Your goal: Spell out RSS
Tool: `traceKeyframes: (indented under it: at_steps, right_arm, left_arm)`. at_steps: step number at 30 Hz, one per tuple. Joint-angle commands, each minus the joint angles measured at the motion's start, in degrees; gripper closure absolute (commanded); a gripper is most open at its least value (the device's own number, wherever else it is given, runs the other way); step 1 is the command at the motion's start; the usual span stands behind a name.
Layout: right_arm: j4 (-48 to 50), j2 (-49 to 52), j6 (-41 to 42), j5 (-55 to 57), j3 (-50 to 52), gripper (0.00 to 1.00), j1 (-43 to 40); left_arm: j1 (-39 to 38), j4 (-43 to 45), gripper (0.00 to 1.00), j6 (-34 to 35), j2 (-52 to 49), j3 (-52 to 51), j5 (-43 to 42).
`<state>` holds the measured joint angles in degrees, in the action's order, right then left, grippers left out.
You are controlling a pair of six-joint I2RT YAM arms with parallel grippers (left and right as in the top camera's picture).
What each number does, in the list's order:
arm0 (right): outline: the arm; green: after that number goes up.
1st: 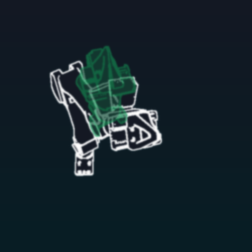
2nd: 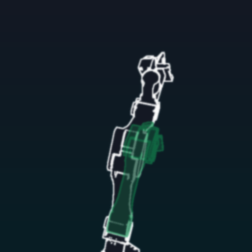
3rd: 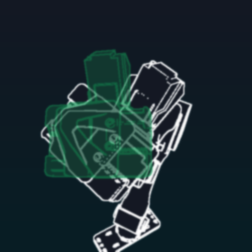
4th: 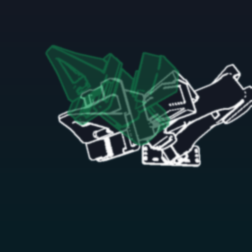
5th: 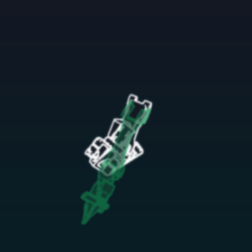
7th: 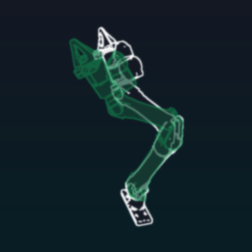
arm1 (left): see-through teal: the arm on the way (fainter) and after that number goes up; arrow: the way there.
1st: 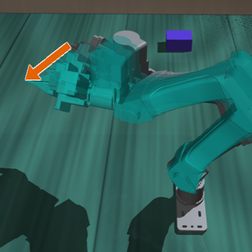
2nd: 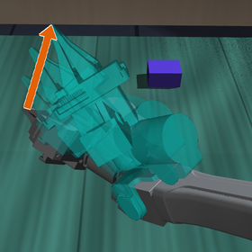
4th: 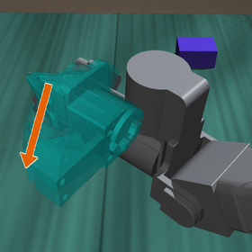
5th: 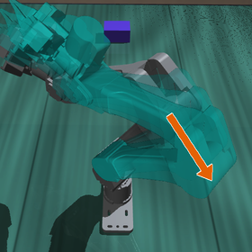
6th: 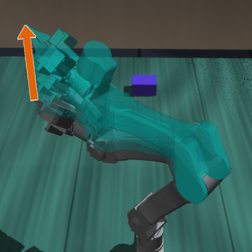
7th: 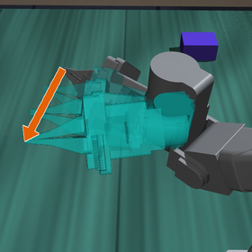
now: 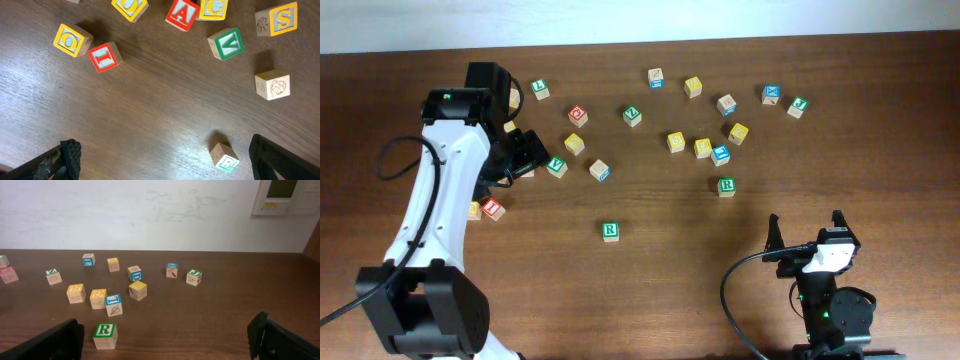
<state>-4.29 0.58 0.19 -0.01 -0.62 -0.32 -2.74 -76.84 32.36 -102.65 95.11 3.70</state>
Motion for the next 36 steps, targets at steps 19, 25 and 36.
traceKeyframes:
  at_steps: [19, 25, 36]
  right_arm:
    - [6.0, -0.3, 27.6, -44.0, 0.3, 0.02, 0.4]
    - [7.2, -0.3, 36.1, -44.5, 0.3, 0.02, 0.4]
    - [11.5, -0.3, 37.4, -44.4, 0.3, 0.02, 0.3]
  left_arm:
    - [0.3, 0.2, 0.01, -0.3, 0.0, 0.6, 1.3]
    - [0.3, 0.2, 0.01, -0.3, 0.0, 0.6, 1.3]
    - [0.3, 0.2, 0.01, -0.3, 0.0, 0.6, 1.3]
